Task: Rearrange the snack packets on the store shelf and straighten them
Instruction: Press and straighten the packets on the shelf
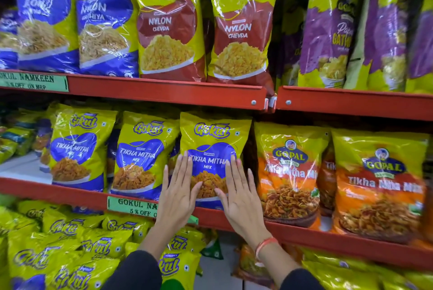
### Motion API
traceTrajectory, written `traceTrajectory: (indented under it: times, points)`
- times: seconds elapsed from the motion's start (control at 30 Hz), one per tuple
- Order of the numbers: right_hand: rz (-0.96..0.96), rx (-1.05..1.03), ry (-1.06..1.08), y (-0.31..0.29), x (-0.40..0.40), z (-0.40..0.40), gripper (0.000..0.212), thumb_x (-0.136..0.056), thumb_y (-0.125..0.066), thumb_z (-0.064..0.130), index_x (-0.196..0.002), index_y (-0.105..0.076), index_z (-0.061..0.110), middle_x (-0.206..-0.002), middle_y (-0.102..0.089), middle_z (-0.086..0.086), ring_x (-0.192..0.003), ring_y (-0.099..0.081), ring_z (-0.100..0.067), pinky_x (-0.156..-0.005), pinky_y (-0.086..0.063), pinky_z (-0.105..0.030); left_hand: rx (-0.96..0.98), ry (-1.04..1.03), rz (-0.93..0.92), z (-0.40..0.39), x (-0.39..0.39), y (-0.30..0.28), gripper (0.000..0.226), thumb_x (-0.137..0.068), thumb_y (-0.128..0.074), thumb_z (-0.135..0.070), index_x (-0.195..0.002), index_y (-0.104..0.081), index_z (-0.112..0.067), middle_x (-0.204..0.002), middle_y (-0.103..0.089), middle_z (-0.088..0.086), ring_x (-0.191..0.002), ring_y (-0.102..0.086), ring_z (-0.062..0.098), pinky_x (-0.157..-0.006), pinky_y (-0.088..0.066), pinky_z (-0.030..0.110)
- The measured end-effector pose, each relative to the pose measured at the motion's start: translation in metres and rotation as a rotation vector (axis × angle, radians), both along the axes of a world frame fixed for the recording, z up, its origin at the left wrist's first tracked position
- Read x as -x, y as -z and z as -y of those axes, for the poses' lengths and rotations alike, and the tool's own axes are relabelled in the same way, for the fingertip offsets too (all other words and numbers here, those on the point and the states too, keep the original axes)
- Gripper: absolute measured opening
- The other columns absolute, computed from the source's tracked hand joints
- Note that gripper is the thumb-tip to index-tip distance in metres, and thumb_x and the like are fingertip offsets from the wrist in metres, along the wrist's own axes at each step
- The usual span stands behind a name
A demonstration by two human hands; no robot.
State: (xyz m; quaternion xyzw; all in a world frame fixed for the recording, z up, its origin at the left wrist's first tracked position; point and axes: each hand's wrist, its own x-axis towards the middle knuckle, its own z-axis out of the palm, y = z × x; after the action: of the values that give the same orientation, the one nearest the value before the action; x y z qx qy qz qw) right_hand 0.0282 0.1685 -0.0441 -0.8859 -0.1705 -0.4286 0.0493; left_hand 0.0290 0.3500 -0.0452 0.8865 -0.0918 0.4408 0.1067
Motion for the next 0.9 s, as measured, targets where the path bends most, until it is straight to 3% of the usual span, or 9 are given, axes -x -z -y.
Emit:
traceTrajectory:
  times: [0.17, 0.37, 0.5, 0.7, 0.83, 0.9]
  points:
    - [0.022, -0.082, 0.010, 0.001, 0.046, 0.042, 0.065, -0.102, -0.028, 0.045, -0.155, -0.019, 0.009, -0.165, -0.016, -0.008, -0.154, -0.010, -0.018, -0.121, -0.017, -0.042, 0.036, 0.151, 0.030, 0.036, 0.034, -0.008, 0.056, -0.098, -0.025, -0.042, -0.147, -0.031, -0.014, -0.158, -0.026, 0.000, -0.147, -0.020, 0.014, -0.120, -0.013, 0.041]
    - [0.043, -0.316, -0.061, -0.025, 0.081, 0.119, 0.057, -0.102, -0.030, 0.043, -0.154, -0.024, 0.021, -0.164, -0.019, 0.006, -0.153, -0.003, -0.004, -0.125, -0.013, -0.034, 0.193, 0.386, 0.095, 0.112, 0.052, -0.036, 0.046, -0.098, -0.032, -0.040, -0.130, -0.053, -0.014, -0.132, -0.059, 0.002, -0.127, -0.048, 0.015, -0.113, -0.026, 0.029]
    - [0.135, -0.559, -0.076, -0.050, 0.091, 0.175, 0.052, -0.100, -0.028, 0.043, -0.143, -0.045, 0.018, -0.151, -0.043, 0.002, -0.143, -0.023, 0.001, -0.116, -0.033, -0.032, 0.295, 0.492, 0.149, 0.155, 0.049, -0.057, 0.032, -0.098, -0.042, -0.029, -0.122, -0.057, -0.014, -0.121, -0.062, 0.001, -0.116, -0.053, 0.014, -0.100, -0.040, 0.028]
    - [0.277, -0.810, -0.042, -0.077, 0.083, 0.281, 0.035, -0.104, -0.037, 0.030, -0.126, -0.057, 0.011, -0.124, -0.058, -0.005, -0.116, -0.057, -0.025, -0.095, -0.049, -0.042, 0.451, 0.630, 0.190, 0.255, 0.022, -0.082, 0.028, -0.097, -0.043, -0.025, -0.110, -0.064, -0.011, -0.113, -0.065, 0.002, -0.109, -0.054, 0.012, -0.096, -0.037, 0.018]
    - [0.311, -0.896, 0.008, -0.087, 0.070, 0.339, 0.030, -0.102, -0.045, 0.018, -0.125, -0.060, 0.004, -0.123, -0.064, -0.015, -0.109, -0.061, -0.030, -0.082, -0.037, -0.011, 0.692, 0.659, 0.153, 0.324, 0.014, -0.088, 0.021, -0.096, -0.048, -0.016, -0.108, -0.064, -0.008, -0.108, -0.065, 0.005, -0.104, -0.057, 0.016, -0.089, -0.034, 0.004]
    - [0.321, -0.864, 0.006, -0.099, 0.061, 0.354, 0.032, -0.102, -0.047, 0.019, -0.127, -0.060, 0.004, -0.125, -0.065, -0.016, -0.113, -0.062, -0.030, -0.083, -0.035, -0.010, 0.784, 0.626, 0.128, 0.340, 0.007, -0.099, 0.026, -0.096, -0.049, -0.017, -0.117, -0.061, -0.006, -0.117, -0.065, 0.007, -0.110, -0.058, 0.021, -0.087, -0.032, 0.007]
